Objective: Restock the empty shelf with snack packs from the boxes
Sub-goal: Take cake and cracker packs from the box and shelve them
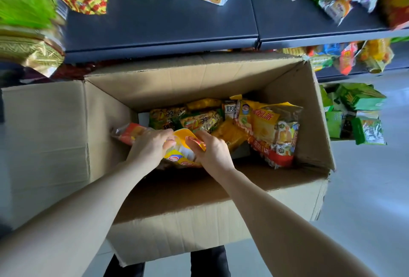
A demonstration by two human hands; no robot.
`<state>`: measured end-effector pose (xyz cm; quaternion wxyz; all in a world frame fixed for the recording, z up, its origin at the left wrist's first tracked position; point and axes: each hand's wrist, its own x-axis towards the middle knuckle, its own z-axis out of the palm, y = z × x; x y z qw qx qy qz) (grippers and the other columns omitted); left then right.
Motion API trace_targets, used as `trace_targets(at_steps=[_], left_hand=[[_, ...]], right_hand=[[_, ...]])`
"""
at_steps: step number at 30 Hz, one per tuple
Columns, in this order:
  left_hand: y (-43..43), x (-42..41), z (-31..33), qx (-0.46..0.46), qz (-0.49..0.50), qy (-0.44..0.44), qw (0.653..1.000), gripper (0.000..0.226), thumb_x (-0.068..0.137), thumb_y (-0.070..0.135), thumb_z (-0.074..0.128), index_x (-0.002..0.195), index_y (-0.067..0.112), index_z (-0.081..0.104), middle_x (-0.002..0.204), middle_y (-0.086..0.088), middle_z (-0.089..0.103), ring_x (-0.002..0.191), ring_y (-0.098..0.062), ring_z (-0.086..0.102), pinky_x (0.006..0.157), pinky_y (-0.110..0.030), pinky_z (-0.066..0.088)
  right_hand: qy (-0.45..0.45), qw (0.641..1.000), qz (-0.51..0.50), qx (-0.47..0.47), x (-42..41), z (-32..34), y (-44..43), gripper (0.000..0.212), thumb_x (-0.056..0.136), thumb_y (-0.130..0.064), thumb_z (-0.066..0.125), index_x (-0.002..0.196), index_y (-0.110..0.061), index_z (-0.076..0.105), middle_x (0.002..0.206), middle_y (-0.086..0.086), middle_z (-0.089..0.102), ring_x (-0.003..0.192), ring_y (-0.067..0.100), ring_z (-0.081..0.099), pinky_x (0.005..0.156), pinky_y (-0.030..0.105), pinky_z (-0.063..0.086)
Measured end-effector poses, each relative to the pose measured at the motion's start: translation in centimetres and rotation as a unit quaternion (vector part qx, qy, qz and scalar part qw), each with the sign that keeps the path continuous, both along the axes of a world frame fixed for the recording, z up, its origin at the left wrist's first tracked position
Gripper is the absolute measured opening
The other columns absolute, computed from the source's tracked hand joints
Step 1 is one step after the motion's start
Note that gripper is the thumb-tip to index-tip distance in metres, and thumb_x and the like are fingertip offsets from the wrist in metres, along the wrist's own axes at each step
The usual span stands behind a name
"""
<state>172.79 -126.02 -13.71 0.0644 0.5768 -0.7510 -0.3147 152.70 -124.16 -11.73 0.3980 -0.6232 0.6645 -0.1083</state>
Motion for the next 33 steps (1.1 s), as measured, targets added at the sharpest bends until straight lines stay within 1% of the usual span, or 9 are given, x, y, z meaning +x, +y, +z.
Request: trace_targets(at_steps=[6,11,15,19,21,23,27,30,33], left_hand=[[-2.7,0.2,1.6,0.112,0.189,0.01,0.975,0.039,0.099,0.046,0.048,0.121,0.019,0.065,0.116,-0.011,0.07,0.107,-0.034,0.062,0.087,-0.039,0.046],[-3.9,0.1,2.9,0.161,0.306,0.217,0.913,0.024,0.102,0.032,0.049,0.086,0.019,0.061,0.073,0.012,0.068,0.07,-0.005,0.062,0.063,-0.028,0.049],[-5.2,-0.7,5.2,0.251,0.374,0.369,0.813,0.024,0.104,0.019,0.046,0.082,0.018,0.056,0.066,0.009,0.07,0.06,-0.005,0.067,0.057,-0.022,0.052],[-6.4,-1.1,8.1,0.295,0.36,0.396,0.791,0.023,0.102,0.022,0.048,0.08,0.018,0.055,0.067,0.005,0.07,0.061,-0.01,0.068,0.065,-0.027,0.053],[-6.4,-0.7,10.0,0.311,0.339,0.421,0.782,0.019,0.097,0.022,0.051,0.079,0.016,0.054,0.065,0.005,0.068,0.059,-0.01,0.064,0.062,-0.026,0.051],[-6.2,0.5,11.7,0.316,0.357,0.434,0.765,0.017,0.09,0.025,0.056,0.077,0.016,0.062,0.067,0.003,0.069,0.059,-0.012,0.065,0.063,-0.028,0.051],[-5.4,3.0,14.4,0.302,0.444,0.435,0.723,0.046,0.096,0.024,0.052,0.057,0.016,0.074,0.061,0.0,0.071,0.05,-0.013,0.067,0.048,-0.02,0.054],[-4.7,3.9,16.1,0.288,0.505,0.4,0.709,0.049,0.1,0.037,0.046,0.062,0.016,0.069,0.051,0.0,0.066,0.041,-0.013,0.062,0.041,-0.016,0.048],[-3.2,4.4,18.2,0.334,0.522,0.376,0.689,0.064,0.077,0.079,0.055,0.065,0.018,0.073,0.074,-0.002,0.073,0.067,-0.017,0.068,0.071,-0.025,0.057]], right_hand=[[0.091,0.985,0.053,0.134,-4.6,-2.0,0.4,0.074,0.081,-0.042,0.077,0.144,-0.029,0.039,0.134,-0.001,0.057,0.117,0.023,0.058,0.088,0.037,0.053],[0.054,0.968,-0.118,0.215,-8.3,-3.6,0.9,0.08,0.093,-0.056,0.058,0.156,-0.024,0.02,0.148,0.005,0.045,0.131,0.027,0.049,0.101,0.039,0.045],[-0.003,0.931,-0.242,0.275,-9.3,-3.6,-1.9,0.068,0.1,-0.061,0.035,0.155,-0.023,0.025,0.152,0.009,0.042,0.137,0.031,0.042,0.11,0.042,0.036],[-0.109,0.896,-0.299,0.31,-7.6,-3.6,-4.7,0.068,0.096,-0.068,0.032,0.151,-0.028,0.033,0.147,0.002,0.045,0.133,0.029,0.045,0.107,0.048,0.042],[-0.174,0.89,-0.312,0.283,-6.8,-2.8,-5.5,0.071,0.09,-0.074,0.032,0.143,-0.029,0.045,0.136,-0.003,0.057,0.124,0.022,0.054,0.093,0.038,0.047],[-0.245,0.873,-0.339,0.249,-7.5,-1.7,-6.2,0.072,0.085,-0.08,0.038,0.132,-0.029,0.058,0.123,-0.003,0.068,0.11,0.017,0.065,0.083,0.033,0.051],[-0.387,0.814,-0.268,0.34,-10.1,1.8,-7.5,0.079,0.08,-0.085,0.046,0.132,-0.028,0.062,0.13,0.009,0.066,0.117,0.032,0.064,0.104,0.053,0.047],[-0.361,0.827,-0.196,0.383,-10.8,5.8,-7.7,0.085,0.063,-0.078,0.074,0.128,-0.023,0.065,0.128,0.015,0.066,0.119,0.038,0.062,0.103,0.057,0.047],[-0.305,0.86,-0.221,0.344,-11.1,10.3,-7.2,0.098,0.045,-0.062,0.094,0.125,-0.015,0.064,0.112,0.016,0.073,0.101,0.036,0.071,0.094,0.055,0.053]])
